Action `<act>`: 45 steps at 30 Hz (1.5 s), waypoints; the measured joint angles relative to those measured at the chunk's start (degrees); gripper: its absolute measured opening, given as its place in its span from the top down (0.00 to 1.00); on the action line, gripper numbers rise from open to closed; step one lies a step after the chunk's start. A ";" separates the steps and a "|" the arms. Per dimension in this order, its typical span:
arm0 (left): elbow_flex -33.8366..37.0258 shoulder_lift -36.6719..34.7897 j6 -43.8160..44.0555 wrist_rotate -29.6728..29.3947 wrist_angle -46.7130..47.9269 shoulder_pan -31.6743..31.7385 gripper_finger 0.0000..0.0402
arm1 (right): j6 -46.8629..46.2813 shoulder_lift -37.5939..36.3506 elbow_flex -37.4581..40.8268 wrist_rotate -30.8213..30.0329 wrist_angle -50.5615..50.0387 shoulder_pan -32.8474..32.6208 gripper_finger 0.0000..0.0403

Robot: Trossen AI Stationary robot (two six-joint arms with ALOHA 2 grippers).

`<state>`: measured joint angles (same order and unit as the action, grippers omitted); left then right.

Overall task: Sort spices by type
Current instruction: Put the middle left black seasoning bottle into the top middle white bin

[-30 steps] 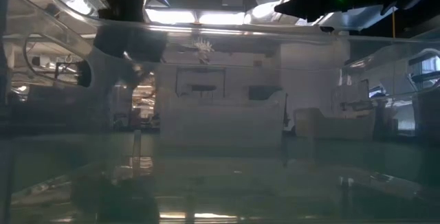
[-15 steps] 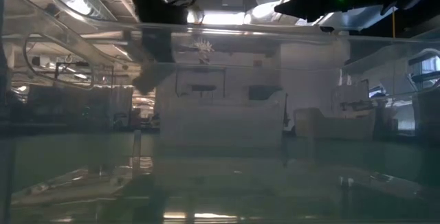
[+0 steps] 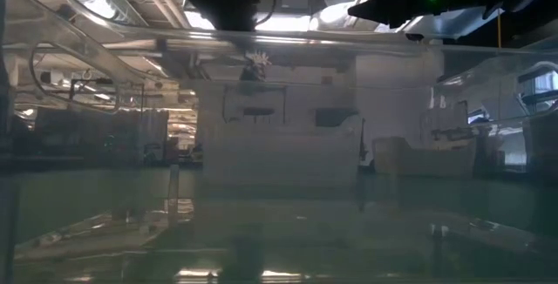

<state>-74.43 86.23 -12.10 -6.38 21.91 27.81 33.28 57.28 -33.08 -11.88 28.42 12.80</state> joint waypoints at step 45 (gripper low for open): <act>19.78 12.03 3.65 9.82 -33.21 9.32 0.50 | 0.07 0.00 0.00 1.62 0.09 0.00 0.91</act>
<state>-54.65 98.26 -8.45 3.44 -11.29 37.13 33.34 57.28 -33.08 -10.26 28.51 12.80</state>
